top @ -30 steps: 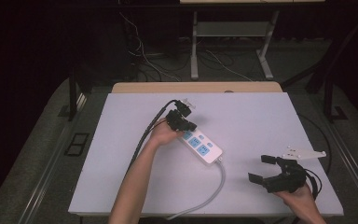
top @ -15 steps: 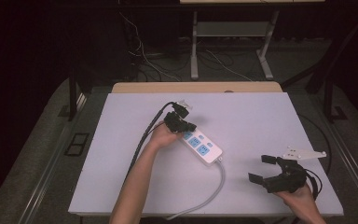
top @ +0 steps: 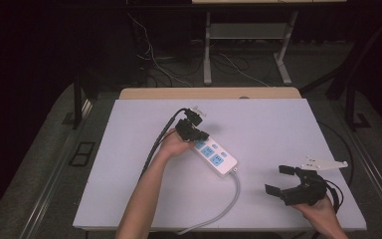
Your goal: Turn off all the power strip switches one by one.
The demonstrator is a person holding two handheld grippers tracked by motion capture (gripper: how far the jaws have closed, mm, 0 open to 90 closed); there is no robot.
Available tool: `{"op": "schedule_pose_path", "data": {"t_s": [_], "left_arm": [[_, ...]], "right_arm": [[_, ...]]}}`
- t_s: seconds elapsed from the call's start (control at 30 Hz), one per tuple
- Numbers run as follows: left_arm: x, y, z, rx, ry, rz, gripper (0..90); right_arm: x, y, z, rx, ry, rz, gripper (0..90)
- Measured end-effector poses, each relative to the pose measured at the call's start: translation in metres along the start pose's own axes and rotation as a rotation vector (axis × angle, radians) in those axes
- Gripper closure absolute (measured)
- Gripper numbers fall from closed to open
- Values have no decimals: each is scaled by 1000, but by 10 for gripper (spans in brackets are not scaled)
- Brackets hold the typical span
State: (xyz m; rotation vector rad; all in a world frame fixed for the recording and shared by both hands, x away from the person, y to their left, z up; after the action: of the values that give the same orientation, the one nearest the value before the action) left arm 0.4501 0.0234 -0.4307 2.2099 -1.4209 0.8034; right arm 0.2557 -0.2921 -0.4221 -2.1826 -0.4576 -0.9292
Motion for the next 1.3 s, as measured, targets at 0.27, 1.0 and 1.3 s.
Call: {"op": "schedule_pose_path", "data": {"t_s": [0.27,1.0,1.3], "left_arm": [[1,-3,-5,25,4,-8,896],[12,9,-28,20,49,46,895],[19,20,-31,18,75,74,894]], "right_arm": [[0,1,-1,0,3,3,10],[0,2,-1,-2,4,7,10],[0,2,-1,-3,4,7,10]]}}
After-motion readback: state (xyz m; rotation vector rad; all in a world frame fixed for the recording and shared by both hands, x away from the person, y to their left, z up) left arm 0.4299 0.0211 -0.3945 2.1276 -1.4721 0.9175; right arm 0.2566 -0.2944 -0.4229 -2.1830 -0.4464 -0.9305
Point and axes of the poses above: each handheld gripper's, and its own axes: z roughly forward along the jaws, x roughly out of its top, y roughly to its right, the point moved 2 cm from there along z, roughly forward along the jaws, and after that the axes turned 13 degrees about z, right-handed, at the moved point
